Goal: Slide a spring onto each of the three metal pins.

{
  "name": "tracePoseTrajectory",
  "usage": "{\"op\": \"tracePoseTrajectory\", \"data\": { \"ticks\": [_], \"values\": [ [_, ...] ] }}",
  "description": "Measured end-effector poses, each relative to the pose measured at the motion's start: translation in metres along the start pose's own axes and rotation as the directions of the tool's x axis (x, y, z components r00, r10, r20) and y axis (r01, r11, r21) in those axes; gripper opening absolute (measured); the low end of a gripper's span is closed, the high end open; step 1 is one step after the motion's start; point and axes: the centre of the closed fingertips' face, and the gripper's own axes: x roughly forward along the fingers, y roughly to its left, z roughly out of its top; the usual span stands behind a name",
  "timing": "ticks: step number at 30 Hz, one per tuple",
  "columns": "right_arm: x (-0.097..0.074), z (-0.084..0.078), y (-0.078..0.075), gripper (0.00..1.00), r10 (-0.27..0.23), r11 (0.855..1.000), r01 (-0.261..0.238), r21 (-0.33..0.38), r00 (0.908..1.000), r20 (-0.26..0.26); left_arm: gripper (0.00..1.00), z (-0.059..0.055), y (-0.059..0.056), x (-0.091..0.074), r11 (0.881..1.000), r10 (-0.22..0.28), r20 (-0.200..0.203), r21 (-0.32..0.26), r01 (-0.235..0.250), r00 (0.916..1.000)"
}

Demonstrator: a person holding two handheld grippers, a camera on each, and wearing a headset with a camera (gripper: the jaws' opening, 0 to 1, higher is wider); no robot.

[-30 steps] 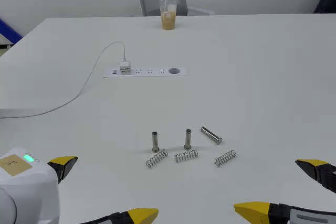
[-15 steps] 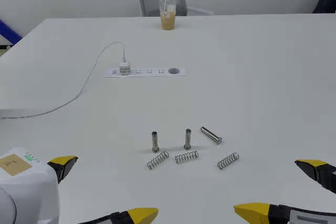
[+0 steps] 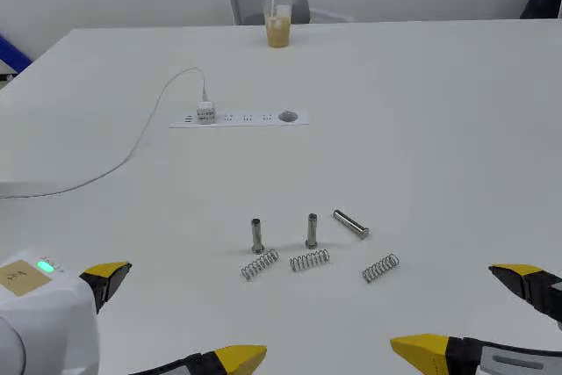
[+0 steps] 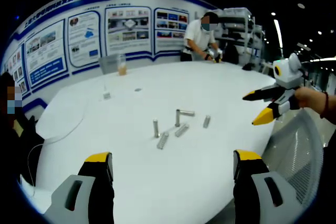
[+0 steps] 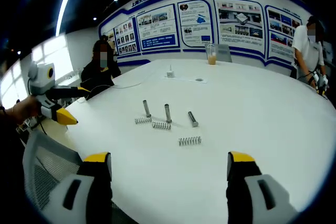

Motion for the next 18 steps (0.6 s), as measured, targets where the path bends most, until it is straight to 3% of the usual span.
{"op": "tracePoseTrajectory", "data": {
  "ticks": [18],
  "values": [
    [0.018,0.009,-0.010,0.87,-0.008,1.000,0.008,-0.025,1.0000,0.000,0.95,-0.001,-0.002,0.005,1.000,-0.012,0.006,-0.013,0.012,0.9999]
  ]
}}
